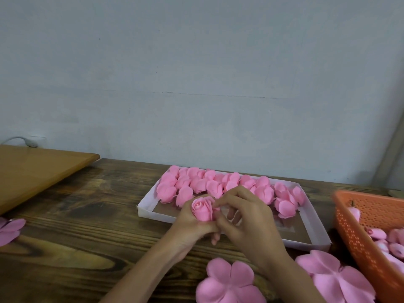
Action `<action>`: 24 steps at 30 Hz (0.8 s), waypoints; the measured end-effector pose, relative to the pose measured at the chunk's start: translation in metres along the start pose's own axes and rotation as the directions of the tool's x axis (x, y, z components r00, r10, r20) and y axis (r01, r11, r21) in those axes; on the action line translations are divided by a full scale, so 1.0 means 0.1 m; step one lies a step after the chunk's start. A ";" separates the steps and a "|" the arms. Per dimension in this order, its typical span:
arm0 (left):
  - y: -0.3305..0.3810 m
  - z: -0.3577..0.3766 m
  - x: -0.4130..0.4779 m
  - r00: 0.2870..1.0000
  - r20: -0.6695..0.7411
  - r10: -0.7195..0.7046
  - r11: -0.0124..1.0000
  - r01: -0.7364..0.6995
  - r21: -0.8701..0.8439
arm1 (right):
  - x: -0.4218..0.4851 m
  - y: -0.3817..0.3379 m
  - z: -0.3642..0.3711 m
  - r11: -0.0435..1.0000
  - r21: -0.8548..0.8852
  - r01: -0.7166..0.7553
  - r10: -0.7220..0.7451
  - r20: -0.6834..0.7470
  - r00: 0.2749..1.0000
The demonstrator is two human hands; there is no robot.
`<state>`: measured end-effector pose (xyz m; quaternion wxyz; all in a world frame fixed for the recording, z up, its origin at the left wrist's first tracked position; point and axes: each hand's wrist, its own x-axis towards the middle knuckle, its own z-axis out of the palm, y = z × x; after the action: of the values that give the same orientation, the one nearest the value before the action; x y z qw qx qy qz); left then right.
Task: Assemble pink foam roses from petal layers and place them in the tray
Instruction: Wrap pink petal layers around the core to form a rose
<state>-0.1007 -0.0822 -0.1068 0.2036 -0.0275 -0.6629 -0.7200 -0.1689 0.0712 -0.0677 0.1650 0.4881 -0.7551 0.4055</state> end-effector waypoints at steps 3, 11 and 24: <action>0.04 0.01 -0.02 0.999 0.033 -0.042 0.997 0.044 -0.069 | 0.01 0.01 -0.03 0.986 0.155 -0.067 0.064 0.024 0.998; 0.11 -0.08 -0.07 0.968 0.232 -0.096 0.955 0.156 -0.252 | 0.05 -0.07 -0.18 0.710 0.627 -0.321 0.172 0.287 0.942; 0.14 -0.09 -0.09 0.949 0.308 -0.065 0.933 0.168 -0.320 | 0.07 0.06 -0.18 0.482 0.789 -0.380 0.065 0.400 0.914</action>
<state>-0.0858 -0.0887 -0.0970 0.0522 -0.1286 -0.5510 -0.8229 -0.1800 0.0822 -0.0554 -0.2744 0.4595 -0.5301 0.6577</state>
